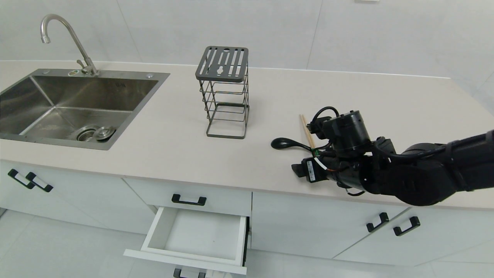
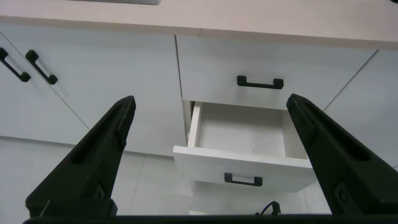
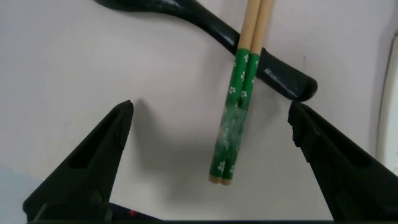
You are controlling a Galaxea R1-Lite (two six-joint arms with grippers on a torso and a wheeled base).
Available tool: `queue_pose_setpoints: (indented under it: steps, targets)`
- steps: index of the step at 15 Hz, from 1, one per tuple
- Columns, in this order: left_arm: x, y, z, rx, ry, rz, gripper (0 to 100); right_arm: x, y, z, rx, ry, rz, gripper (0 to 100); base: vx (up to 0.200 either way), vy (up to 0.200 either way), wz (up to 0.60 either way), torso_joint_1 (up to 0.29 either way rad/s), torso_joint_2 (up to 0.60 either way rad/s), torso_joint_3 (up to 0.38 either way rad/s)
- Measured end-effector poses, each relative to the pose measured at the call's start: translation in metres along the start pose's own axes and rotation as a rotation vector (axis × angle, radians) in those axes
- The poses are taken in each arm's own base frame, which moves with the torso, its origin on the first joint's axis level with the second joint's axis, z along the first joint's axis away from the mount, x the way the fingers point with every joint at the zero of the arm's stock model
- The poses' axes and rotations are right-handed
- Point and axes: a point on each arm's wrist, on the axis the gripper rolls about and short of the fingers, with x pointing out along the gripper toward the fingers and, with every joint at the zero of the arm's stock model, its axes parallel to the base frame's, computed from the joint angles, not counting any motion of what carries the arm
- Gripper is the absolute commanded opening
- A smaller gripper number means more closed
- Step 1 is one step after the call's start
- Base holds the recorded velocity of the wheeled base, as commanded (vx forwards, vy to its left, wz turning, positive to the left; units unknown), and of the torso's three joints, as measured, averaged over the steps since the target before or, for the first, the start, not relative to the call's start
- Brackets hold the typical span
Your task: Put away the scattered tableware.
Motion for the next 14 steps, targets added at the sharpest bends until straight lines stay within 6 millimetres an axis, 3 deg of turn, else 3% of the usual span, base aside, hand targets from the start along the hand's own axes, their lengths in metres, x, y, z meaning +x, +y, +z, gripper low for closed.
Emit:
queue_pose_setpoints:
  steps: [1,8,11,14]
  targets:
    - [0.000,0.000,0.000,0.000,0.000,0.000,100,0.002,0.001,0.001,0.000,-0.002,0.001,0,0.000,0.000,0.00,0.000,0.00,0.000]
    - [0.000,0.000,0.000,0.000,0.000,0.000,100,0.009,0.001,-0.002,0.003,0.015,-0.021,0,0.000,0.000,0.00,0.000,0.00,0.000]
    - [0.000,0.000,0.000,0.000,0.000,0.000,100,0.012,-0.008,0.003,0.027,0.000,-0.071,0,0.000,0.000,0.00,0.000,0.00,0.000]
    - [0.000,0.000,0.000,0.000,0.000,0.000,100,0.002,-0.014,0.010,0.040,-0.027,-0.073,0,0.000,0.000,0.00,0.000,0.00,0.000]
